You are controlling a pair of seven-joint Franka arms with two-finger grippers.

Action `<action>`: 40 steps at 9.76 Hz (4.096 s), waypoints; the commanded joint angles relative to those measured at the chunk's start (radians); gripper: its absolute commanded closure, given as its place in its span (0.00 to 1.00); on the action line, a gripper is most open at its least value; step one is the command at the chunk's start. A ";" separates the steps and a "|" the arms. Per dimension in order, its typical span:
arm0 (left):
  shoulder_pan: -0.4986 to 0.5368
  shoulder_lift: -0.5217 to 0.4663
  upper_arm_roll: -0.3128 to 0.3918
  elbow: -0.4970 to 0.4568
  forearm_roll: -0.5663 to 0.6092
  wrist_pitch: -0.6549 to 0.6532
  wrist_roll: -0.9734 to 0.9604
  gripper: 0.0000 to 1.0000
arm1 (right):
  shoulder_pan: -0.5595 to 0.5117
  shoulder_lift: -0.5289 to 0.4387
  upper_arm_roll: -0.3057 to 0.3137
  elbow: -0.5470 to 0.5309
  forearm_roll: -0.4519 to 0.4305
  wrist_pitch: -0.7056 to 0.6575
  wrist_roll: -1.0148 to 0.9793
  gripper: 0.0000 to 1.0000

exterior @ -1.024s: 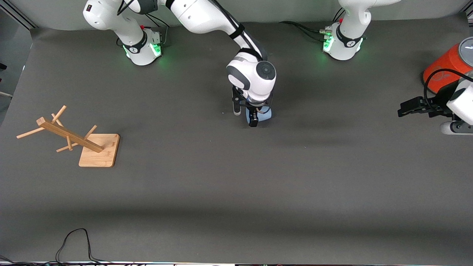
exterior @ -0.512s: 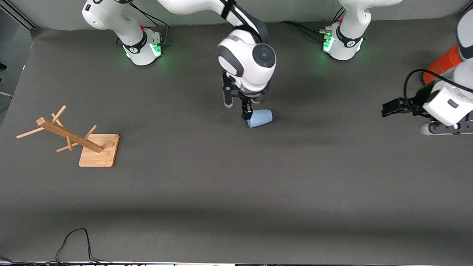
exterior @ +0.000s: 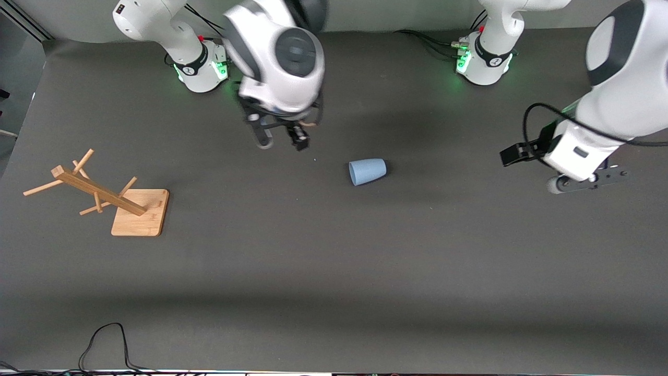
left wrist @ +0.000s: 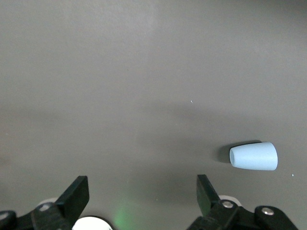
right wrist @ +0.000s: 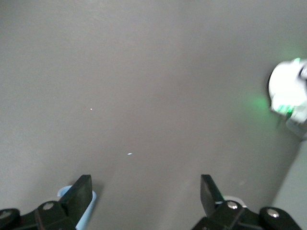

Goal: Rotate and upright cup with both arms
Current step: 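Withdraw the right gripper while the left gripper reaches the lying cup, then grasp the cup's rim with the left gripper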

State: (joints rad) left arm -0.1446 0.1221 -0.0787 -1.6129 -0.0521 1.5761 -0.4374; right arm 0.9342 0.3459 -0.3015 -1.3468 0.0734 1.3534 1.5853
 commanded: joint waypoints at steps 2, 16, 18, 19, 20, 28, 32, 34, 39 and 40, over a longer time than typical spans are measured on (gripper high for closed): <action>-0.180 0.092 0.013 0.045 0.122 0.031 -0.262 0.00 | -0.001 -0.132 -0.161 -0.077 -0.006 -0.048 -0.568 0.00; -0.756 0.767 0.022 0.478 0.414 -0.076 -0.951 0.00 | -0.349 -0.309 -0.280 -0.226 -0.037 0.138 -1.444 0.00; -0.768 0.771 0.020 0.476 0.423 -0.071 -0.939 0.00 | -0.660 -0.326 0.015 -0.241 -0.040 0.165 -1.444 0.00; -0.783 0.780 0.019 0.470 0.461 -0.070 -0.933 0.00 | -0.805 -0.338 0.153 -0.258 -0.040 0.185 -1.446 0.00; -0.788 0.789 0.017 0.466 0.469 -0.074 -0.932 0.03 | -0.925 -0.340 0.267 -0.259 -0.041 0.190 -1.467 0.00; -0.773 0.759 0.016 0.470 0.462 -0.187 -0.786 1.00 | -0.922 -0.318 0.254 -0.232 -0.080 0.211 -1.548 0.00; -0.603 0.558 0.011 0.376 0.209 -0.066 -0.713 1.00 | -0.907 -0.321 0.239 -0.236 -0.080 0.214 -1.536 0.00; -0.563 0.325 0.014 0.068 0.138 0.188 -0.701 1.00 | -0.905 -0.320 0.239 -0.241 -0.080 0.214 -1.536 0.00; -0.497 0.134 0.022 -0.303 0.071 0.522 -0.860 1.00 | -0.903 -0.321 0.242 -0.247 -0.080 0.243 -1.535 0.00; -0.498 0.146 0.022 -0.311 0.072 0.533 -0.857 1.00 | -0.907 -0.318 0.240 -0.247 -0.077 0.243 -1.535 0.00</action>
State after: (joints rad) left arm -0.6392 0.2999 -0.0540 -1.8655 0.0299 2.0748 -1.2688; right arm 0.0169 0.0403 -0.0493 -1.5751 0.0056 1.5744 0.0607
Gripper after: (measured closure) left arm 0.912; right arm 0.000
